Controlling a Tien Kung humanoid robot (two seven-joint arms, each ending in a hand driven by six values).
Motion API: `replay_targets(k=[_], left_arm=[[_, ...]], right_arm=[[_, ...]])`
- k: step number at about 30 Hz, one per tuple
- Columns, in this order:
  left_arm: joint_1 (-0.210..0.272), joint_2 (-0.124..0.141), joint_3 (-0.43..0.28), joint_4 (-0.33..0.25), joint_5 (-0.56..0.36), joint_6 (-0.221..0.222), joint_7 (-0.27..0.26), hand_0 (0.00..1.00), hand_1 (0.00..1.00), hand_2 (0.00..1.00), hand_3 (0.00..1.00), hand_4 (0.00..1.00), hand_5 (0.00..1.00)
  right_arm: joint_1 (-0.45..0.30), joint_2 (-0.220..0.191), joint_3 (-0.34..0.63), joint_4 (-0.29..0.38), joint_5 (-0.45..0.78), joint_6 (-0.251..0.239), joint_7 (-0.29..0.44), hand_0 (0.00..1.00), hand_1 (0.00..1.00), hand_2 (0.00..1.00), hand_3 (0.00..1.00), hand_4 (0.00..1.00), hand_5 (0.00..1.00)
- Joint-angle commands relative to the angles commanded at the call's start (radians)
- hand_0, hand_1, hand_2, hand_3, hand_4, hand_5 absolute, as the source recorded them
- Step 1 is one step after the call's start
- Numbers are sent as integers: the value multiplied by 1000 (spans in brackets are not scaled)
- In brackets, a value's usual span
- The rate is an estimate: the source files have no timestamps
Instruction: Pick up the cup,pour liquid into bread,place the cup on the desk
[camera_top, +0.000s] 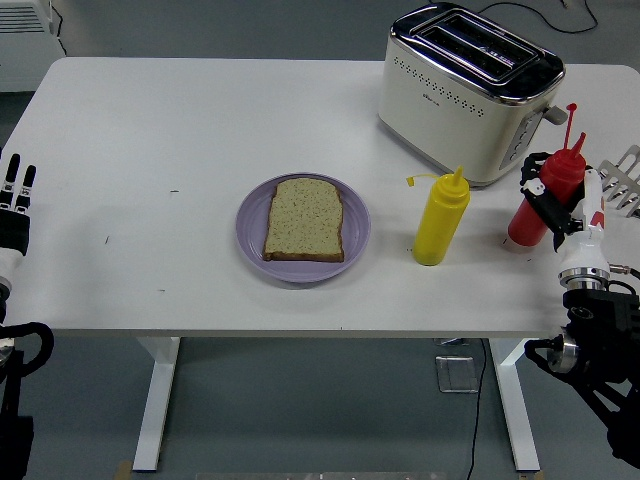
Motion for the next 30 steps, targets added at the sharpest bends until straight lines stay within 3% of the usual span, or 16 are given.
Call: replay_targets(k=[12,23,24,29,30], left_arm=[[0,0,-2,0,0,0,0,785,735,733,688,512,998],[-2,1,-4,0,0,0,1,784,735,733,689,511,998],[-2,1,-4,0,0,0,1,784,735,733,688,512,998],[-3,1,-3,-1,0,0,1,784,735,733,688,512,998],[-2,1,-3,-1,0,0,1,784,735,733,688,511,998]], right_arm=[[-20,-15,-22,-1,-6,-4,-1,499,448,454,505,668,282],[-53,-36,-22,29,-58,-50,7,522,468,470,511,668,279],[-56,-38,-21,36,-88,-50,2,689,628,654,829,731,267],[-68,-39,-8,50,-174,-50,-54,689,628,654,829,731,267],[-69,-40,-7,50,-183,-49,-68,800,746,827,985,797,273]])
